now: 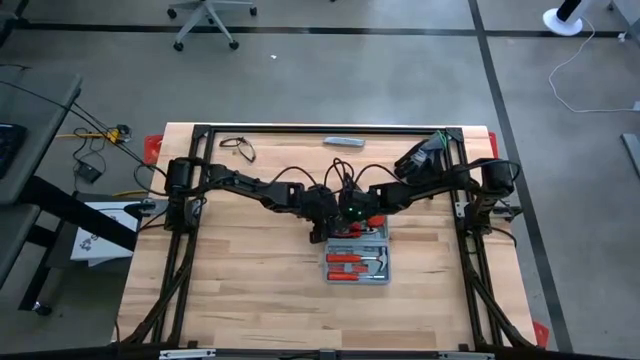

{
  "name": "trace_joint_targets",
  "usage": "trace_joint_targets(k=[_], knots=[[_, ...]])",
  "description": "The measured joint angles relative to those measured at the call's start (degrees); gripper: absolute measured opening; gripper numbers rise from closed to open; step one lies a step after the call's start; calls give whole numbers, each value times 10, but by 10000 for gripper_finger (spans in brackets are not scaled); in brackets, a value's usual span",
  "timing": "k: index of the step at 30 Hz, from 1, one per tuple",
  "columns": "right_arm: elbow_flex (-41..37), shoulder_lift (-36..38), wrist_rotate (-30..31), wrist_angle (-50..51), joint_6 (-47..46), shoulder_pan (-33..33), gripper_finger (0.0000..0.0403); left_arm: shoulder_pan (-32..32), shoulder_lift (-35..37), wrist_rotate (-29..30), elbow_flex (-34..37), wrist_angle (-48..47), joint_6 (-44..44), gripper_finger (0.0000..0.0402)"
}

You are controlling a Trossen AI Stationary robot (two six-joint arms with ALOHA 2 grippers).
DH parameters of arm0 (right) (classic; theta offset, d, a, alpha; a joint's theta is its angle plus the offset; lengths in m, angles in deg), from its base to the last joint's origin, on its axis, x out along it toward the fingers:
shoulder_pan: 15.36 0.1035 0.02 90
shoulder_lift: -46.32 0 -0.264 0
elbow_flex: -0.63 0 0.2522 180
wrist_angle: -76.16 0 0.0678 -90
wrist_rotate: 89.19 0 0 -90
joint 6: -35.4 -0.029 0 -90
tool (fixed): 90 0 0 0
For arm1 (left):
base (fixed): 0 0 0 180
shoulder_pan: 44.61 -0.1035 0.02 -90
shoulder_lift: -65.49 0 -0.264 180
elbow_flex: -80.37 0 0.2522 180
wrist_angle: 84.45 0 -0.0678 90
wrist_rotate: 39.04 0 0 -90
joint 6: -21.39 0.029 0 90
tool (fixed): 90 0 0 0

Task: Prefit tool cases
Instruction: Adjust the orange hex key set in the gray prefit tool case

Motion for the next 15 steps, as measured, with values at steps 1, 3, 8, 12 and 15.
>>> trace_joint_targets(k=[1, 3, 8, 12, 15], knots=[[0, 0, 0, 7, 0, 0, 0, 0, 0, -1, 0, 0, 0, 255], [1, 1, 1, 23, -1, 0, 0, 0, 0, -1, 0, -1, 1, 255], [1, 1, 0, 25, -2, 3, 0, 0, -1, -2, 0, -2, 1, 255], [-1, 1, 0, 11, -4, 5, 0, -2, -1, -5, 0, -2, 0, 255], [-3, 10, -5, -6, -1, 5, 0, -2, -1, -6, 1, -3, -3, 255]])
